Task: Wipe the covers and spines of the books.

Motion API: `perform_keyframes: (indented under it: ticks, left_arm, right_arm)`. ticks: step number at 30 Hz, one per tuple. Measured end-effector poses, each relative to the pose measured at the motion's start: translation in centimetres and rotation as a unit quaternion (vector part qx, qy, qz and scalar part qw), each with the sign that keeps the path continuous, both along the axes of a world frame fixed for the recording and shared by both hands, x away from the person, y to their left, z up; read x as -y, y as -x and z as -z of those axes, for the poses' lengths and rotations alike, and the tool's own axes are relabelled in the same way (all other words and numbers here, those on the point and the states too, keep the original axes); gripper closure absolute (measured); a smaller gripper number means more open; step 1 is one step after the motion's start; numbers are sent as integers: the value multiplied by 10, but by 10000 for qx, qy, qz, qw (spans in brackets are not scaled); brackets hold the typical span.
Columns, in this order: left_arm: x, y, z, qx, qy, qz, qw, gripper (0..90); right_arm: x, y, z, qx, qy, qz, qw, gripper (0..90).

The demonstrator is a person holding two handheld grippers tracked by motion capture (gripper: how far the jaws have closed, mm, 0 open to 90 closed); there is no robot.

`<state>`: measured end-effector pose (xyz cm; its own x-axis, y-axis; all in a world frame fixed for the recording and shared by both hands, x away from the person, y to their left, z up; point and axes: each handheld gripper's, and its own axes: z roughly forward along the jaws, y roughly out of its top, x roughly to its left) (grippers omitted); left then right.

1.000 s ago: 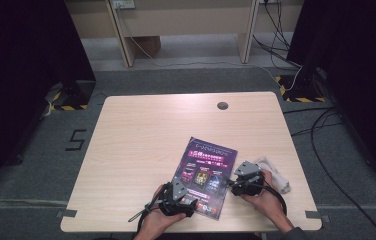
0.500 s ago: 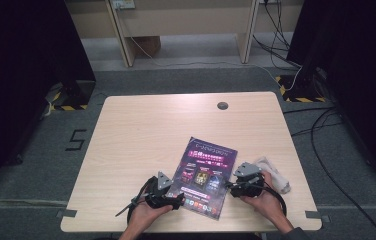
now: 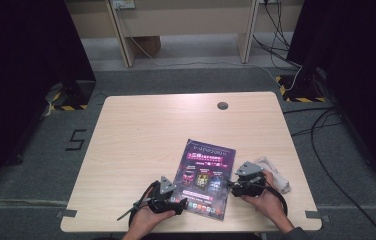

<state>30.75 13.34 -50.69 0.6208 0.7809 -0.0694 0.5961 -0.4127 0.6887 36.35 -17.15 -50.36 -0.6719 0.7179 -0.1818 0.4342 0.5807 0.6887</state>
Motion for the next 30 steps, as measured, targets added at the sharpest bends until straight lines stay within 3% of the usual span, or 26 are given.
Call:
perform_keyframes:
  ticks: [7, 21, 30]
  left_arm:
    - [5, 7, -1, -106, -14, 199, 9997, 250]
    - [14, 16, -1, -76, -4, 386, 9992, 240]
    - [11, 13, -3, 23, 28, 442, 9990, 225]
  right_arm:
    - [4, -2, 0, 29, 18, 77, 10000, 282]
    - [10, -6, 1, 156, 158, 191, 9996, 296]
    - [21, -9, -7, 142, -105, 391, 9991, 300]
